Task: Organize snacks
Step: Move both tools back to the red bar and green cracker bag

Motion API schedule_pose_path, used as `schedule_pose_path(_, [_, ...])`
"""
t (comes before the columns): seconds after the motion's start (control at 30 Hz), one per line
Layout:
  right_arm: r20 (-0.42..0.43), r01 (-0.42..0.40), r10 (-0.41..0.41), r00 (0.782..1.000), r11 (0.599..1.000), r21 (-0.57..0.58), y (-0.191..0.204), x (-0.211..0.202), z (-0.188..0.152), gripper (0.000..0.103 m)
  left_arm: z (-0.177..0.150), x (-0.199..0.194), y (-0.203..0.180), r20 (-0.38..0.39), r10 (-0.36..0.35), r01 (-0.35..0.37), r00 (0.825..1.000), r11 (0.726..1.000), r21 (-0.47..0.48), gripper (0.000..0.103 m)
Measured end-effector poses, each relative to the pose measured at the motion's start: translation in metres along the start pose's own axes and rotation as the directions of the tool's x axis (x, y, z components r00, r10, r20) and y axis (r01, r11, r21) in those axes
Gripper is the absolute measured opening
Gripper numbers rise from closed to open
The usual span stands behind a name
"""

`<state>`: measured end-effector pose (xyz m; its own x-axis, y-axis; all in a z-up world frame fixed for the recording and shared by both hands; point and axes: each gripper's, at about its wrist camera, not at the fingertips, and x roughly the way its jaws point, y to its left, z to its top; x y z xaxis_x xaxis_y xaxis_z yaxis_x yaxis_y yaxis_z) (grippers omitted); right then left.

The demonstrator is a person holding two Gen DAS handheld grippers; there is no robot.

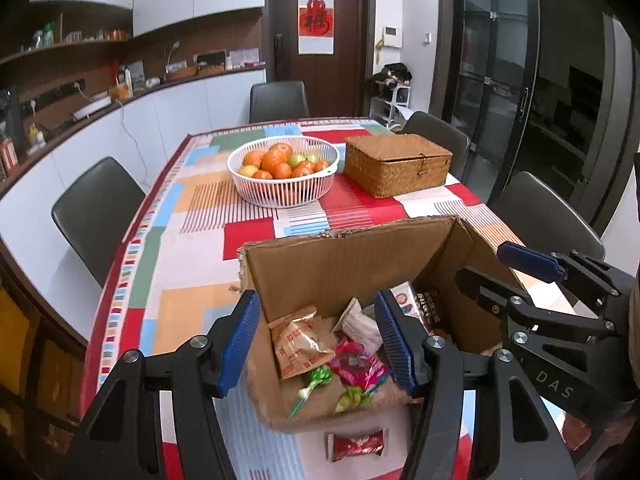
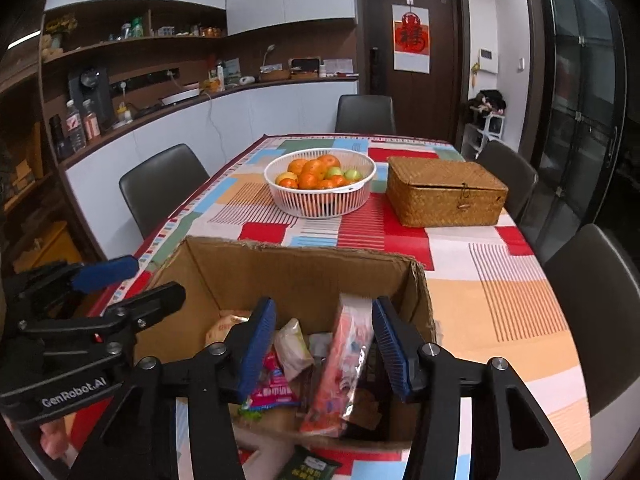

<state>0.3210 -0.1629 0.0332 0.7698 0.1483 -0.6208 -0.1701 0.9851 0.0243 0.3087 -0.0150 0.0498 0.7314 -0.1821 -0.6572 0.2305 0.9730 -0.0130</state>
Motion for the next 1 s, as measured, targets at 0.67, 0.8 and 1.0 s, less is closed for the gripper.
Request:
schedule_pose_path(0.67, [-0.016, -0.005, 0.004, 1.000, 0.999, -0.031, 0.023, -0.050, -0.071, 0.052, -0.075, -0.049, -0.007, 0.019, -0.040, 0.038, 0.999, 0.994, 0.103, 0.064])
schedule_pose_path(0.8, [-0.095, -0.007, 0.005, 0.995, 1.000, -0.023, 0.024, -0.036, -0.089, 0.052, -0.091, -0.039, -0.009, -0.016, -0.058, 0.060, 0.998, 0.989, 0.138, 0.064])
schedule_pose_path(1.0, [-0.183, 0.011, -0.012, 0.983, 1.000, -0.007, 0.023, -0.016, -0.114, 0.052, -0.108, -0.019, -0.012, -0.090, -0.107, 0.124, 0.990, 0.971, 0.206, 0.064])
